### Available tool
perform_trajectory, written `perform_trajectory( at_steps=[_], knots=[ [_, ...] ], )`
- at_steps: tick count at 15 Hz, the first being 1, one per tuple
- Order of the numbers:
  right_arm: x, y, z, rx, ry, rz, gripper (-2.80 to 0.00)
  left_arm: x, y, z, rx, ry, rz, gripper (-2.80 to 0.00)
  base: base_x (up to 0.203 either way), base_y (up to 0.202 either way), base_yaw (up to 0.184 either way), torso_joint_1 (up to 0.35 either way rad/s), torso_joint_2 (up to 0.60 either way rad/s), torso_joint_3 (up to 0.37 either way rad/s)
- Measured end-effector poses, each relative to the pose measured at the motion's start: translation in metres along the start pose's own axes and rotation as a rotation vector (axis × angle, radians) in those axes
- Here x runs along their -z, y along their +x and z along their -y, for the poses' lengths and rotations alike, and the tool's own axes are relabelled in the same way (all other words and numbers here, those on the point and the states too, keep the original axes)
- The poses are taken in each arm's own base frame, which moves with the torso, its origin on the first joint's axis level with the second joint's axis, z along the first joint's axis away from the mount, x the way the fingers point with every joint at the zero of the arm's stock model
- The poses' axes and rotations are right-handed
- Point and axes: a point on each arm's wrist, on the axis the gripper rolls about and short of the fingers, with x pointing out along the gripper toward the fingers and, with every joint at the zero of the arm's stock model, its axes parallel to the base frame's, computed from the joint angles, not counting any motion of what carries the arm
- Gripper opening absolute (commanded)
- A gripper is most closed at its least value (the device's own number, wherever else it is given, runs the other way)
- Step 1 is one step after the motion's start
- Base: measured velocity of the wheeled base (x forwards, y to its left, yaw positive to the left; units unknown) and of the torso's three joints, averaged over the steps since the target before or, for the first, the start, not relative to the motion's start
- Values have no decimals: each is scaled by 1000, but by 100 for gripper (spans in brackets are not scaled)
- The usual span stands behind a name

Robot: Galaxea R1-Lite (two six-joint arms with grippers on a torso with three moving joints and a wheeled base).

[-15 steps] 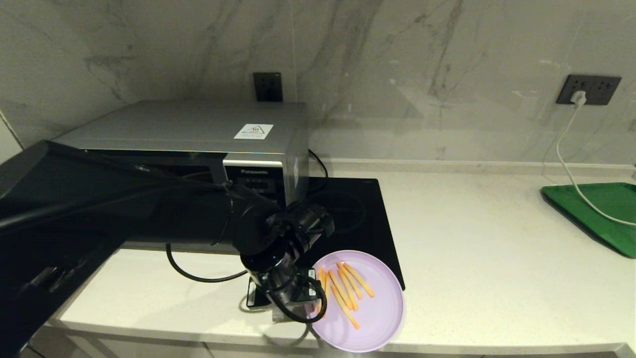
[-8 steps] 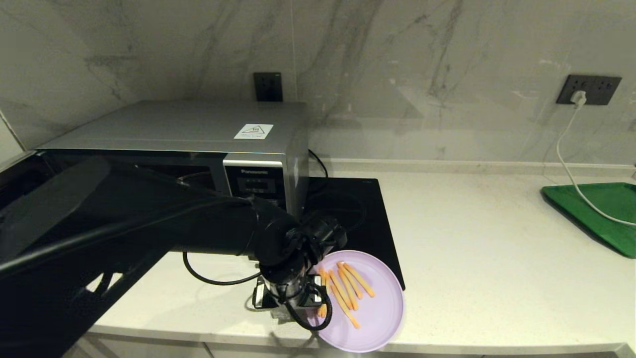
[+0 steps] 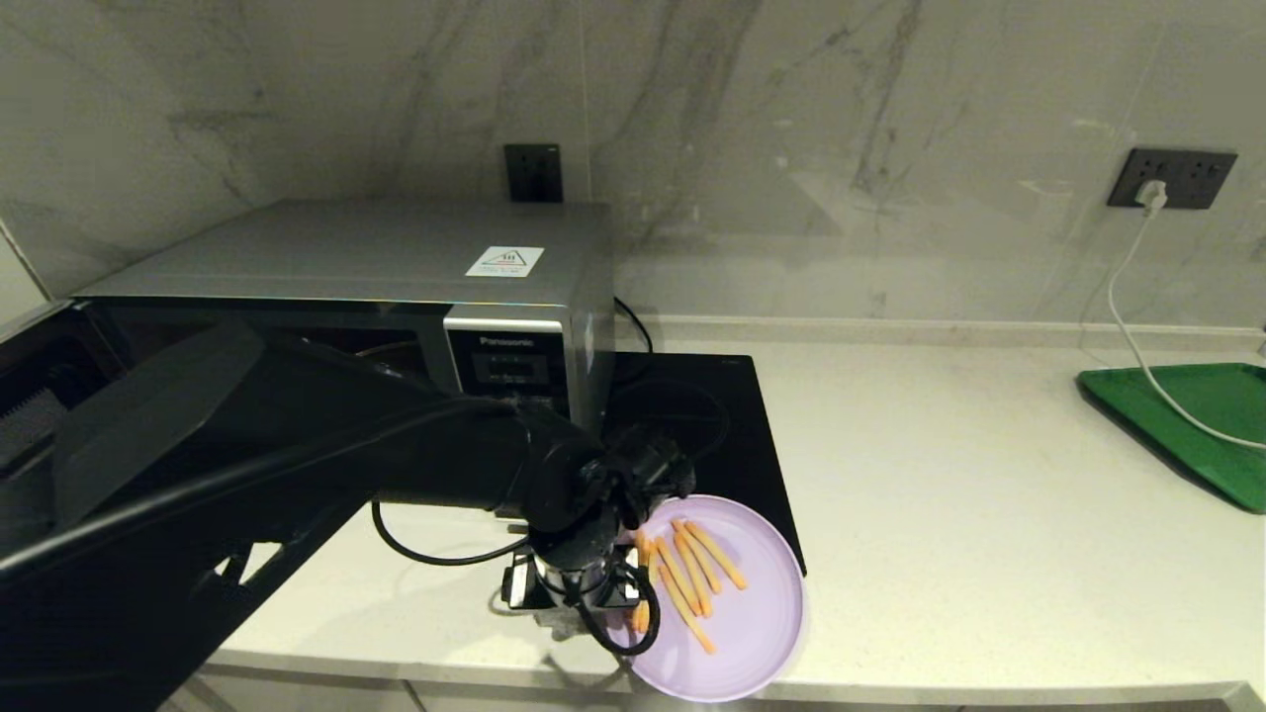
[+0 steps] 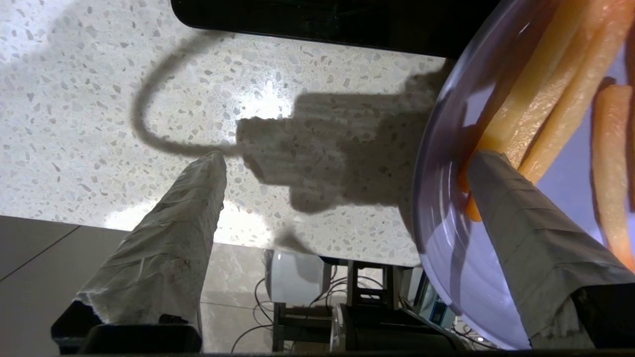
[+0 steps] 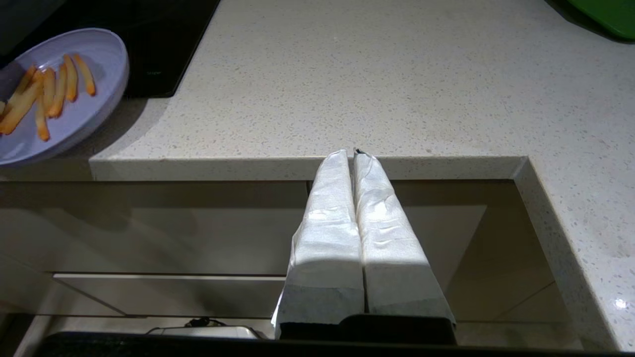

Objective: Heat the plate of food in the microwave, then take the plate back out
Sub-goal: Put the plate in the microwave oven

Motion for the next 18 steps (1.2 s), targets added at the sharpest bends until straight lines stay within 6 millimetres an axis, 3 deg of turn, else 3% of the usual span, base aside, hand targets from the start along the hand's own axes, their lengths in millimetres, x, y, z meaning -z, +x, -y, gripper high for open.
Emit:
perform_trajectory(
  at_steps=[13,18],
  knots=[
    [0,0,0,0,0,0,-280,-1,10,3,-12,-4,15,0,0,0,0,0,0,0],
    [0,0,0,0,0,0,-280,-1,8,8,60,-10,-6,0,0,0,0,0,0,0]
  ],
)
